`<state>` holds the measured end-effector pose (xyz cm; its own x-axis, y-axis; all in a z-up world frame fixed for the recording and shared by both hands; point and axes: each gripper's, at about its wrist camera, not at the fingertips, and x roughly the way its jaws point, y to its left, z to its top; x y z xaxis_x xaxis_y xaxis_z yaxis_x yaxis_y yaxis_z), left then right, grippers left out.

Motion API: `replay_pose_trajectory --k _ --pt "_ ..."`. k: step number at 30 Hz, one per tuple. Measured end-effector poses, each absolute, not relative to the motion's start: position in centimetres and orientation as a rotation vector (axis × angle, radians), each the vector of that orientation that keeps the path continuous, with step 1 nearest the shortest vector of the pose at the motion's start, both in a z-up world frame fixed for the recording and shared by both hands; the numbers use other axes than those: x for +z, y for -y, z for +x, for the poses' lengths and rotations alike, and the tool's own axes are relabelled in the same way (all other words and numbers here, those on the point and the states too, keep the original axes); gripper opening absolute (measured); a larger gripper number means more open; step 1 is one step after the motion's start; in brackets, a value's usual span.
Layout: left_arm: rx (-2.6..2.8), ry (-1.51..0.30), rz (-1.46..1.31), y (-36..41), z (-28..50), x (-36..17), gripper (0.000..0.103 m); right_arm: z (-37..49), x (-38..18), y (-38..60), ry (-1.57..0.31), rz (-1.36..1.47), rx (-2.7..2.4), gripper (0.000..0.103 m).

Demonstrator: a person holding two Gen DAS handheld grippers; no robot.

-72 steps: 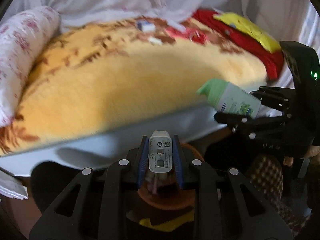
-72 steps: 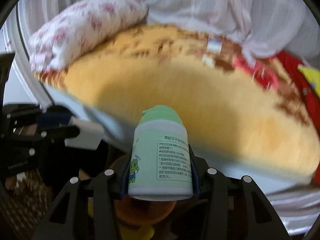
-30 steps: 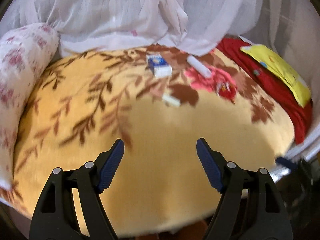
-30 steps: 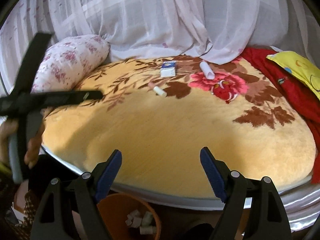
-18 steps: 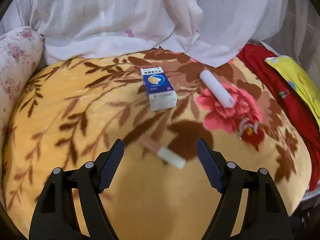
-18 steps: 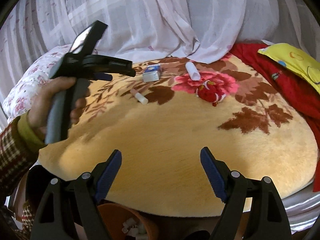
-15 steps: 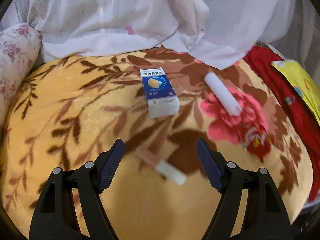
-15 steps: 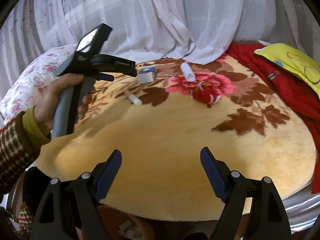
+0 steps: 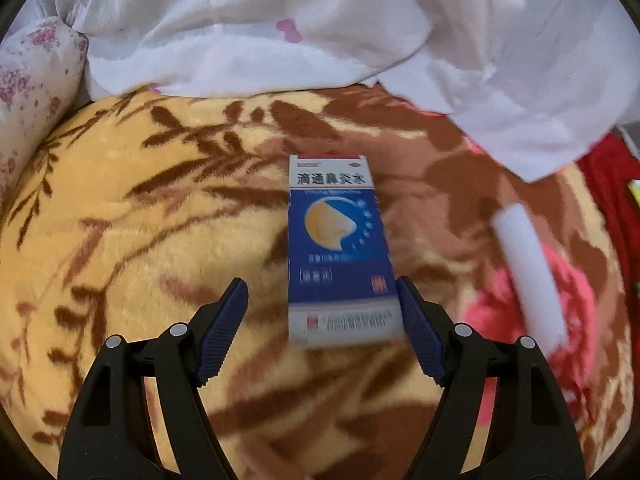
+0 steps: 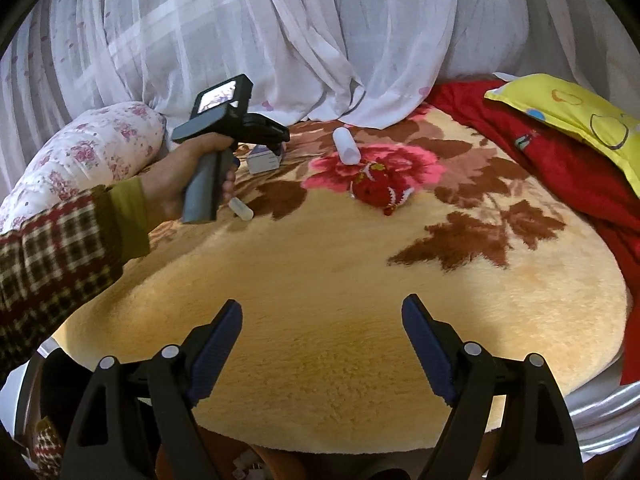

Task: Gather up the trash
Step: 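Grasp the blue nasal spray box with the left tool, then grasp the white tube with the right tool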

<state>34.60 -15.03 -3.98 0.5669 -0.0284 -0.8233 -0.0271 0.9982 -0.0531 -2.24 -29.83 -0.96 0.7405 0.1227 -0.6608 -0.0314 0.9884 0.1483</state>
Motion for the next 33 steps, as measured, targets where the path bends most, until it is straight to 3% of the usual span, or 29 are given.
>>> replay_pose_trajectory --k 1,2,3,14,23,33 --pt "0.001 -0.974 -0.063 15.0 34.9 -4.2 0.07 -2.2 -0.9 29.9 -0.732 0.13 0.083 0.081" --pt "-0.009 -0.977 -0.066 14.9 35.1 -4.4 0.054 -2.2 -0.9 30.0 -0.732 0.131 0.082 0.081" --pt "-0.029 -0.982 -0.063 14.8 35.1 -4.5 0.051 -2.2 -0.9 30.0 -0.731 0.134 0.081 0.081" --pt "-0.086 -0.872 -0.016 11.7 29.5 -1.3 0.05 1.7 1.7 30.2 -0.701 0.072 0.084 0.081" --pt "-0.161 -0.845 0.015 8.3 21.3 -0.7 0.05 16.3 2.8 30.0 -0.748 -0.047 0.013 0.081" --pt "-0.165 -0.841 -0.018 4.2 17.2 -1.6 0.05 30.8 -3.0 28.8 -0.98 -0.004 -0.094 0.08"
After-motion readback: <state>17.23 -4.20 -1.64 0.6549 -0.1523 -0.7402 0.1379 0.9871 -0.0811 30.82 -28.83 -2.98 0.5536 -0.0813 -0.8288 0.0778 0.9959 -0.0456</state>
